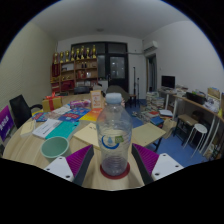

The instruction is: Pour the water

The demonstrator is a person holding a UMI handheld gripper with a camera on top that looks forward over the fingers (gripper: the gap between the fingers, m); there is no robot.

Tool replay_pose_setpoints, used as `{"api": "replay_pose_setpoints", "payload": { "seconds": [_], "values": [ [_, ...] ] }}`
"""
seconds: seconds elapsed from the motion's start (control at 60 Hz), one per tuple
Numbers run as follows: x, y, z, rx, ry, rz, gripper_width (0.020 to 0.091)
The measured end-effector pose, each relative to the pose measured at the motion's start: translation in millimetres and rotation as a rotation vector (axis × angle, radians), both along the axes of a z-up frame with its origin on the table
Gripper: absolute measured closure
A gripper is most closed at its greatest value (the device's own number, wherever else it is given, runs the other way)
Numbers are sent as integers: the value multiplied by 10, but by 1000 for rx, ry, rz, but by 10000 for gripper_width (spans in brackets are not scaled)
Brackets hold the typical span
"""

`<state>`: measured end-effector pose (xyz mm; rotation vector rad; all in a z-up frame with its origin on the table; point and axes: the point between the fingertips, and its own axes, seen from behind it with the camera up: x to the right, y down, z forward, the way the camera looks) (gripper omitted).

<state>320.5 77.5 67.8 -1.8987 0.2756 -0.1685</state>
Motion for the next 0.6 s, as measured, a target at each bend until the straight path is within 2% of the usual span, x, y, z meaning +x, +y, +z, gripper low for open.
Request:
{"api": "replay_pose_setpoints", "payload": {
  "seconds": [0.15,0.25,0.267,0.6],
  "values": [
    [-352,-551,419,-13,-31,-24,258],
    [-749,-975,804,-9,-65,-41,257],
    [-645,-1107,907,-8,-65,-38,258],
    [-2044,-2639,1861,-2,-40,-106,256]
  ]
}}
